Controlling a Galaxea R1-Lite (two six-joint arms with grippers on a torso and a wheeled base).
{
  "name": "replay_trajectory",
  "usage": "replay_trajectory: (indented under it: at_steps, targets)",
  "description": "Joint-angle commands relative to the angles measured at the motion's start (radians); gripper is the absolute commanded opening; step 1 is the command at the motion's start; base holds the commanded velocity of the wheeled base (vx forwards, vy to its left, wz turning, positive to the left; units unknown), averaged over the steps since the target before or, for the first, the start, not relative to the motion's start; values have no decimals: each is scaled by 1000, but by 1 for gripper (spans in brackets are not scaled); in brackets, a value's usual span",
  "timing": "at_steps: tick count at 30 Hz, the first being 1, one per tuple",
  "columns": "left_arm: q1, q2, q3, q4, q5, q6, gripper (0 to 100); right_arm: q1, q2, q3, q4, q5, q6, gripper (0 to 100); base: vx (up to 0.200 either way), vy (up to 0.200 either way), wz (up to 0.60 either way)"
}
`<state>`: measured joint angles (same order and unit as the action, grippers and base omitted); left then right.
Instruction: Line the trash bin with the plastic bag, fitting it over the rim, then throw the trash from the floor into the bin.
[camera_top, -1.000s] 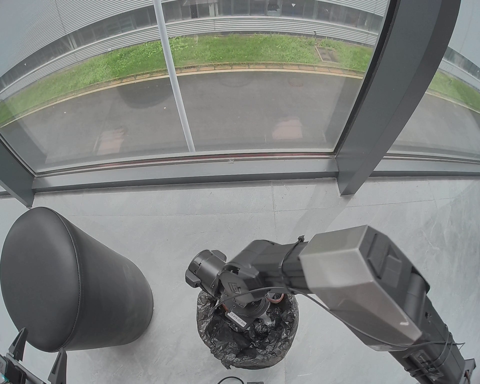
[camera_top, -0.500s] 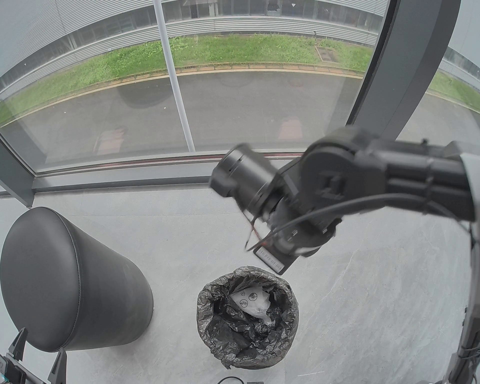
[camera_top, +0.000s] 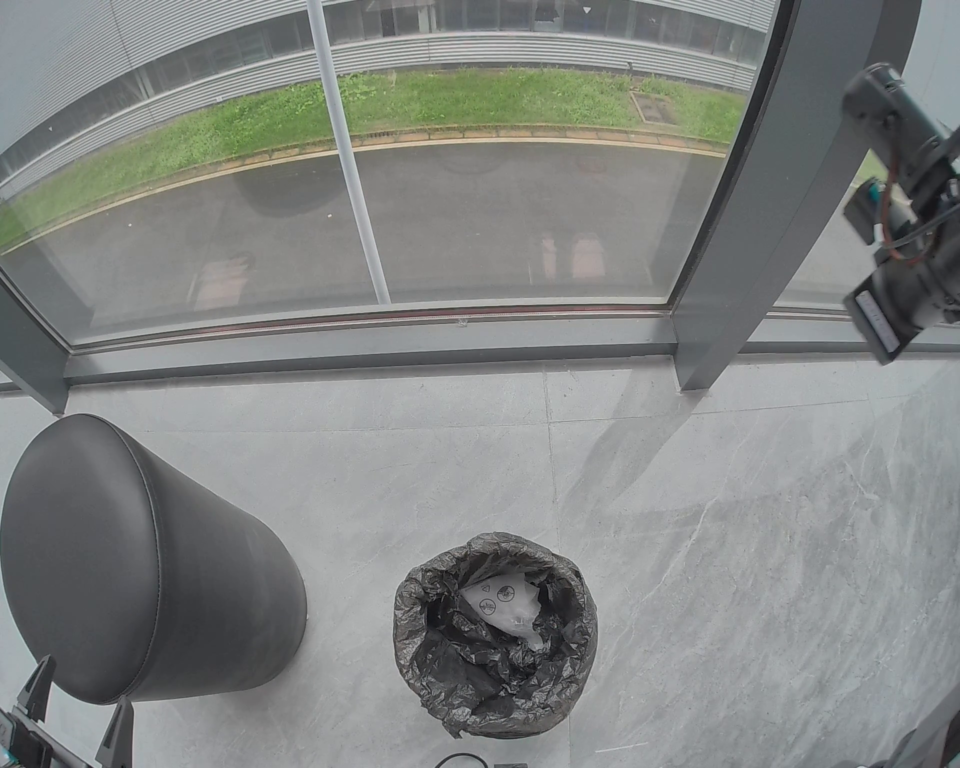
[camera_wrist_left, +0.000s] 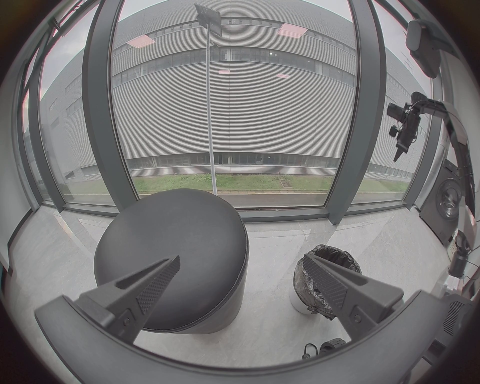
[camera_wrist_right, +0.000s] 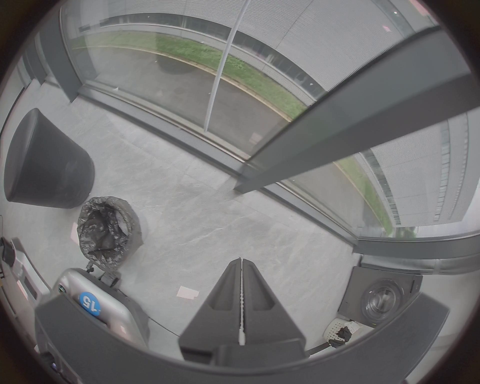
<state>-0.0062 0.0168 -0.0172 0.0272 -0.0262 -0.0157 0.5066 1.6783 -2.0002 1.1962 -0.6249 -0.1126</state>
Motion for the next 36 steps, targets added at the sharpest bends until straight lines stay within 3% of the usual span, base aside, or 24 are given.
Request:
replay_trajectory:
  at_steps: [1, 4, 12, 16, 17, 28, 36]
  targets:
    - [0, -15, 6, 0, 0, 0, 100, -89, -209, 0, 37, -3, -87, 0, 0, 0, 0]
    - [0, -15, 6, 0, 0, -1, 100, -106, -289, 0, 42, 1, -137, 0, 0, 0, 0]
    - [0, -15, 6, 0, 0, 0, 100, -221, -477, 0, 125, 8, -165, 0, 0, 0, 0]
    - [0, -15, 6, 0, 0, 0, 100, -280, -542, 0, 155, 47, -167, 0, 0, 0, 0]
    - [0, -15, 6, 0, 0, 0, 100, -316, -598, 0, 180, 93, -167, 0, 0, 0, 0]
    - [0, -15, 6, 0, 0, 0, 100, -531, -983, 0, 178, 295, -190, 0, 0, 0, 0]
    - [0, -15, 6, 0, 0, 0, 100, -599, -1203, 0, -20, 392, -197, 0, 0, 0, 0]
